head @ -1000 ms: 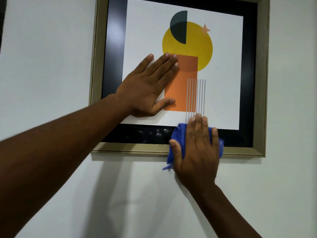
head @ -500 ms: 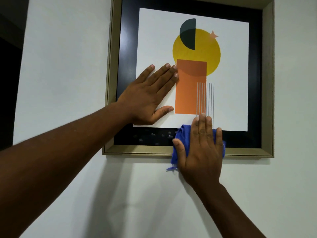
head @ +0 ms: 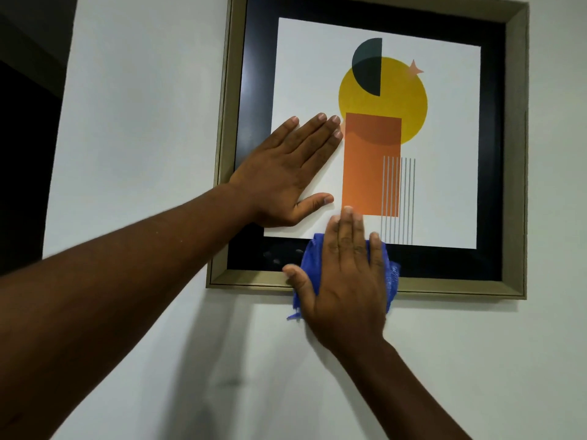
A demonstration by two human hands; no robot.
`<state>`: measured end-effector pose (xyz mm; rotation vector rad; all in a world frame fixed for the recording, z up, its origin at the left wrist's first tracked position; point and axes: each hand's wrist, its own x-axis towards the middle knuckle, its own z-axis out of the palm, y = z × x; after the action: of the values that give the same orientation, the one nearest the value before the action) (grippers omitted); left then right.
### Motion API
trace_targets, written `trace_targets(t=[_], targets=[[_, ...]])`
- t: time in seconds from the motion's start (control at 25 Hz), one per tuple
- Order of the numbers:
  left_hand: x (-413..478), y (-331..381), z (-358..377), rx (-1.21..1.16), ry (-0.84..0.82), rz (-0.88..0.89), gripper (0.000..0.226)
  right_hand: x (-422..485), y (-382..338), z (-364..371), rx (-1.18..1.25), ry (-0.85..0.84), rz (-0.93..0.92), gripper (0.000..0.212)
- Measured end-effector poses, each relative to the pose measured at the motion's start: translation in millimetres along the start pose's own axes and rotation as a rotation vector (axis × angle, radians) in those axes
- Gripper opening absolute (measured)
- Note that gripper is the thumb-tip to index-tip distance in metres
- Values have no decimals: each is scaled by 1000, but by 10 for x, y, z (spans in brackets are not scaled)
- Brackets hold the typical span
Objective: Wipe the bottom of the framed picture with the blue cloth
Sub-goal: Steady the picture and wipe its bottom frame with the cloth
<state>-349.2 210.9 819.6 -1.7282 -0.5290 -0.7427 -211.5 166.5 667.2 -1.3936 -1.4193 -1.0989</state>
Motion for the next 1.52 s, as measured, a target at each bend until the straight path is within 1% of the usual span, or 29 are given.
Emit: trace_targets(t=[0.08, 0.12, 0.2, 0.28, 0.32, 0.4, 0.48, 0.56, 0.64, 0.72, 0.8, 0.88, 0.96, 1.04, 1.12, 1.2, 1.24, 1.28, 1.36, 1.44, 1.52], targets=[[6, -7, -15, -4, -10, 3, 86, -87, -3, 10, -36, -19, -75, 90], [-1, -10, -17, -2, -13, 1, 86, -85, 36, 0, -42, -20, -67, 91], [-4, 3, -8, 1, -17, -1, 85, -20, 74, -19, -3, -8, 51, 94], [17, -7, -11, 3, -29, 9, 86, 89, -76, -49, 63, 14, 187, 98], [22, -17, -18, 3, -33, 15, 85, 112, -205, -55, 87, 16, 194, 101], [22, -48, -32, 4, -36, 18, 82, 55, -420, -26, 105, 1, 107, 102], [43, -66, -42, -7, -44, 1, 80, -19, -454, -8, 86, -5, 46, 101], [54, -34, -35, -22, -55, -29, 80, -19, -375, -15, 65, 4, 99, 104], [60, -26, -41, -23, -71, -37, 80, 57, -391, -35, 75, 5, 208, 108], [60, -45, -54, -46, -90, -40, 80, 127, -562, -40, 100, -20, 228, 111], [72, -45, -73, -114, -102, -69, 79, 135, -779, -17, 154, -41, 182, 111], [110, -15, -103, -283, -105, -137, 76, 132, -885, 2, 193, -43, 161, 110], [166, 34, -149, -429, -95, -203, 72, 127, -839, -14, 222, -33, 125, 107], [194, 18, -211, -487, -112, -213, 67, 65, -762, -33, 246, -11, -13, 99], [186, -13, -242, -479, -149, -211, 61, -57, -661, -17, 320, 54, -157, 83], [188, 16, -264, -460, -185, -223, 61, -130, -562, 49, 350, 235, -264, 56], [193, 48, -271, -459, -195, -236, 64, -129, -531, 79, 337, 293, -298, 47], [198, 80, -263, -466, -198, -250, 67, -123, -508, 95, 316, 313, -325, 43], [199, 100, -257, -457, -208, -270, 70, -93, -466, 100, 283, 300, -377, 41], [136, 99, -247, -389, -224, -265, 69, -115, -395, 73, 268, 231, -400, 42], [39, 98, -243, -305, -248, -258, 69, -182, -269, 49, 257, 170, -385, 48]])
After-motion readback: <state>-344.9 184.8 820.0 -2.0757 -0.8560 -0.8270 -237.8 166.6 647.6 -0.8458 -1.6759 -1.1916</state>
